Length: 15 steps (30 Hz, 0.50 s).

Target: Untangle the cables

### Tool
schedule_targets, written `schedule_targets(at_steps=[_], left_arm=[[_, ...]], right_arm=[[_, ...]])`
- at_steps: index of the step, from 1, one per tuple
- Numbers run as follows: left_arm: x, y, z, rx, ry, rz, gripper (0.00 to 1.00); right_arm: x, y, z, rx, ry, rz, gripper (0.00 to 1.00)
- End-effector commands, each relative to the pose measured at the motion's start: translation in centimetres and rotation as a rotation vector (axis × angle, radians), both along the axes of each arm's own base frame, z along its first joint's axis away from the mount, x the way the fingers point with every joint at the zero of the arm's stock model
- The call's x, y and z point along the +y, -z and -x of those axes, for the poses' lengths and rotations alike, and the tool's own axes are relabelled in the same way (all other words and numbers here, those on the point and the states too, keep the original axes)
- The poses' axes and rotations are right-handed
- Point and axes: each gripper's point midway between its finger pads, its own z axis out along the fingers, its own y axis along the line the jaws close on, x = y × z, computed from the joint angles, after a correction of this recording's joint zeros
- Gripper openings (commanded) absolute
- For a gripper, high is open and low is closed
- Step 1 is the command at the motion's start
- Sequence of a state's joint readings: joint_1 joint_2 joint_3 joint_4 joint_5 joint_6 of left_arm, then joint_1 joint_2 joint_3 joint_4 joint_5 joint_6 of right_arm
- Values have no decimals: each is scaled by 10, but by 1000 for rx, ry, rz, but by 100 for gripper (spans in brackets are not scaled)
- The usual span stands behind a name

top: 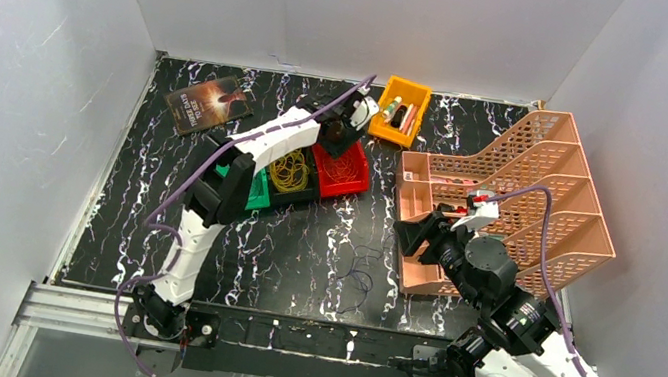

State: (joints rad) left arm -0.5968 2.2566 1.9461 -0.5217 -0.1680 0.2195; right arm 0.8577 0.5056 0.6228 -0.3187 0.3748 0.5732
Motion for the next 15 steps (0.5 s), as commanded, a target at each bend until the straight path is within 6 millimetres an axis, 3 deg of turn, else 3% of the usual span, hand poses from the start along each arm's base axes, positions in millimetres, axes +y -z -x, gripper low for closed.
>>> schedule_targets(at_steps=[1,4,11,15], left_arm=[[-4,-78,-1,-104,4,100,50],[-3,-89,2,-116,8,117,58],[1,-122,15,-155,15,169,62],[-10,-147,41,-153,106,289,76]], right_arm=[[2,-9,-4,-27,9,-33,69],[3,-10,-4,-28,8,-35,69],[3,-8,-7,-22,18,-25,69],[3,-6,-9,-16,25,-10,69]])
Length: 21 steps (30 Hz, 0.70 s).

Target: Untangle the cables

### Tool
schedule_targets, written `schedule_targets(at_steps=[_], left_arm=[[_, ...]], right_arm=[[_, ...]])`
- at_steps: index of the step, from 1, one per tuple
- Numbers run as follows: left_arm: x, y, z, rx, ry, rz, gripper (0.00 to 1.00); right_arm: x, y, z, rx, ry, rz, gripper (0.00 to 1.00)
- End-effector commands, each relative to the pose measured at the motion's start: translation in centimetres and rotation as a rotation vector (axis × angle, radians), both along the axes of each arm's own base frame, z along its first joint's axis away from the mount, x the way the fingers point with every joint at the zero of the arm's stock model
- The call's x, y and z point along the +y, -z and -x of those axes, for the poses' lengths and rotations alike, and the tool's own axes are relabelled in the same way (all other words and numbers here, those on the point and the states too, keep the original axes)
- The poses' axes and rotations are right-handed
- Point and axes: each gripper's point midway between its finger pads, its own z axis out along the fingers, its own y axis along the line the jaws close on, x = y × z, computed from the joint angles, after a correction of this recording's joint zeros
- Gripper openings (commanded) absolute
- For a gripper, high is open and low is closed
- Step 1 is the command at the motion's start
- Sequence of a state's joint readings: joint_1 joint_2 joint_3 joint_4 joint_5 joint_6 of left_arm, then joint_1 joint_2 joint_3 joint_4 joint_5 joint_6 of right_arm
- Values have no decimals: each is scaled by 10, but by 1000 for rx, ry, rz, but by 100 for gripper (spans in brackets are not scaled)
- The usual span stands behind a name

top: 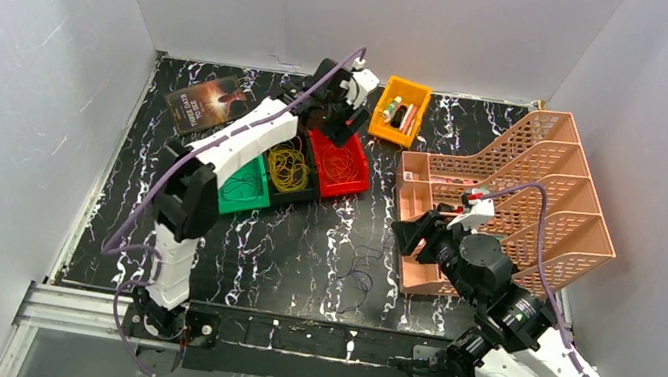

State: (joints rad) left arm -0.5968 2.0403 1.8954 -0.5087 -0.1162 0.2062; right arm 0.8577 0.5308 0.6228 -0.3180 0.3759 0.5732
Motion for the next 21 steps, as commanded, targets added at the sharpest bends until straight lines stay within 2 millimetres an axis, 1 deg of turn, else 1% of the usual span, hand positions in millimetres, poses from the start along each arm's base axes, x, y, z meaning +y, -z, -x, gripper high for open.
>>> schedule_targets(at_steps=[1,2,4,6,7,8,10,12,14,16,18,20,21], left_arm=[[-10,-59,38,-36,113,179,79],[-9,-59,47,-32,118,204,82],[-1,-69,57,-54,75,257,87],[6,-74,69,-58,33,307,92],[10,-80,77,-60,16,339,95],[13,-80,85,-47,-4,363,98],[18,-78,99,-10,-47,410,98],[14,-75,119,51,-77,483,98],[10,-65,143,84,-87,503,98],[11,-50,162,102,-120,487,98],[10,-40,181,140,-152,514,98],[3,-30,199,182,-170,555,98],[-1,-20,209,204,-175,567,98]], right_arm=[[1,-11,-7,-28,25,-25,69],[2,-10,-8,-24,27,-19,69],[1,-8,-9,-15,33,-11,69],[1,-6,-9,-7,37,-2,69],[1,-5,-9,-5,38,1,69],[0,-5,-10,-4,41,3,69],[-1,-5,-10,-5,47,5,69],[-2,-4,-11,-3,56,11,68],[-6,-4,-12,-1,76,12,69],[-10,-7,-12,-11,98,1,69],[-15,-8,-12,-16,119,-11,69],[-17,-11,-12,-28,128,-28,69],[-19,-13,-12,-36,135,-37,69]])
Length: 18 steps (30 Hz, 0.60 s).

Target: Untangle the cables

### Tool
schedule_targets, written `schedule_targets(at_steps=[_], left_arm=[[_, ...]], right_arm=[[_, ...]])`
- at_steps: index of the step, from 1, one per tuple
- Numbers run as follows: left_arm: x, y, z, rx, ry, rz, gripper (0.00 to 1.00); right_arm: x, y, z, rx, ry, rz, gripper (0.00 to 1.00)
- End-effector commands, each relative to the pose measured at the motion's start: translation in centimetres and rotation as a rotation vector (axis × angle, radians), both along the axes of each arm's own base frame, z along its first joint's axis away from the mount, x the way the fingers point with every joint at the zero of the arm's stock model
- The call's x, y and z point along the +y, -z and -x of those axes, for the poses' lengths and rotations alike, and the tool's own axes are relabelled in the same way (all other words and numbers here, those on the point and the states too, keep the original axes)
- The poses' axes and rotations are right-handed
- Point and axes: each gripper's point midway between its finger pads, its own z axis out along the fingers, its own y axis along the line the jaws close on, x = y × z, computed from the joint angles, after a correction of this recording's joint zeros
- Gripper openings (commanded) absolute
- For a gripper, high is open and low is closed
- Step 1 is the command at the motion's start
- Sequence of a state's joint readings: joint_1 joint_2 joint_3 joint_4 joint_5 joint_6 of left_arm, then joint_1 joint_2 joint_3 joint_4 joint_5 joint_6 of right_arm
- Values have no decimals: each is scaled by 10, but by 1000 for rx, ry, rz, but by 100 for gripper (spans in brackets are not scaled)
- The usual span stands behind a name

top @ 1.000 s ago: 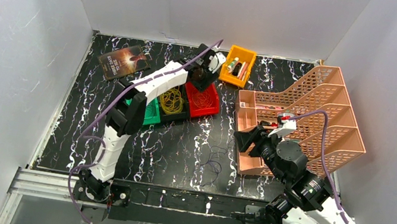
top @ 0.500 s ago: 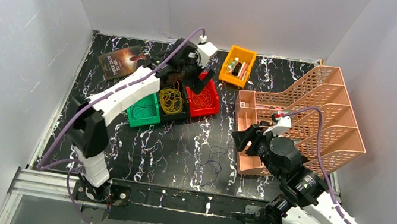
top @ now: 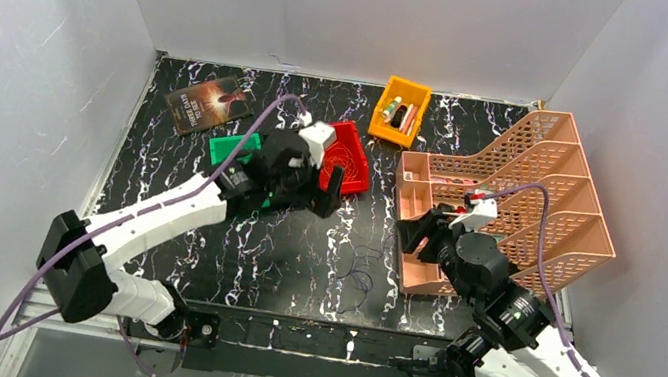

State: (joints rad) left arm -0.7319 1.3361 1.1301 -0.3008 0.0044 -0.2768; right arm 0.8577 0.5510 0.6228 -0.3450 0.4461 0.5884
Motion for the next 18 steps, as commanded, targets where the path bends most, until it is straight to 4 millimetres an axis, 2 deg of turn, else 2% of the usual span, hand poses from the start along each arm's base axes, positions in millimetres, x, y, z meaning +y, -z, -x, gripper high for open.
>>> schedule_targets(at_steps=[1,7,11,15,18], left_arm=[[-16,14,37,90,-73,129,98],[-34,55,72,149,-49,89,97],[-57,80,93,164,19,57,96],[-77,100,98,177,65,39,87],[-84,108,93,172,61,49,80]], right_arm=[[-11,-25,-4,-68,67,-80,69],[-21,-31,-3,-96,96,-100,69],[-19,-27,-2,-86,90,-104,69],[-16,-28,-2,-83,79,-113,68],[-15,-29,-1,-84,73,-112,69]])
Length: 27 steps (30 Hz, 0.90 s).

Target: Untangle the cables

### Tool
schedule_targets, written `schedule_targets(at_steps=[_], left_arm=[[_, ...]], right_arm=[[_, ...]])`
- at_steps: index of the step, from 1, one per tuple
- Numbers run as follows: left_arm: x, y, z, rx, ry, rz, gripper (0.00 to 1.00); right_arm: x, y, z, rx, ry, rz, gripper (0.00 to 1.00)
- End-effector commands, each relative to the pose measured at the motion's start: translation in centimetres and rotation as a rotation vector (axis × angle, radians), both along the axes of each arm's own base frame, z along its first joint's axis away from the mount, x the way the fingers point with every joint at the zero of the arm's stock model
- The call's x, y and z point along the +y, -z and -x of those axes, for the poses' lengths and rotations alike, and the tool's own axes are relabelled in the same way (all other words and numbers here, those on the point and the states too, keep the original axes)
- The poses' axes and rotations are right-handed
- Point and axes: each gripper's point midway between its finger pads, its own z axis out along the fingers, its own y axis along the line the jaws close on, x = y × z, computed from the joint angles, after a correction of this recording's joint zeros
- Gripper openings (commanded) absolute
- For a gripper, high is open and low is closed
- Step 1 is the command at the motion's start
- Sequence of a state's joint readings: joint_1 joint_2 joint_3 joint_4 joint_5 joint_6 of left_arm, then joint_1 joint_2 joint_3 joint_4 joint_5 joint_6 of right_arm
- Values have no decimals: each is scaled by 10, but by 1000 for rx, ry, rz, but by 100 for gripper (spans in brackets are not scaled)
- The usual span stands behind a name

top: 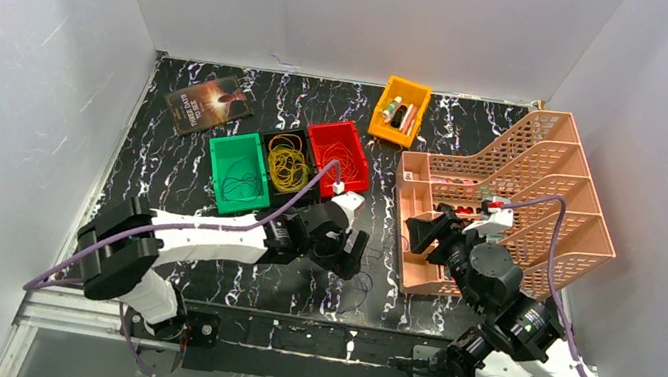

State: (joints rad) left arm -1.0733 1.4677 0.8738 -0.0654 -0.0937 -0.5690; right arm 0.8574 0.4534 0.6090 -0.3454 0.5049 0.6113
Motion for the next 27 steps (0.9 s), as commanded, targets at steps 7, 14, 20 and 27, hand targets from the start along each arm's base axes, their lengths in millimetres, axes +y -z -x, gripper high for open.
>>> schedule_targets(at_steps=[7,14,20,27], left_arm=[[-25,10,-22,-40,-73,58,67],[-23,16,-35,-58,-147,32,56],[-25,27,-37,-45,-164,13,46],[-29,30,-43,-52,-165,7,39]], right_arm=[[1,-13,-1,-26,6,-42,69],[1,-14,0,-25,2,-43,69],[0,-13,0,-23,2,-43,69],[0,-11,1,-20,0,-39,69]])
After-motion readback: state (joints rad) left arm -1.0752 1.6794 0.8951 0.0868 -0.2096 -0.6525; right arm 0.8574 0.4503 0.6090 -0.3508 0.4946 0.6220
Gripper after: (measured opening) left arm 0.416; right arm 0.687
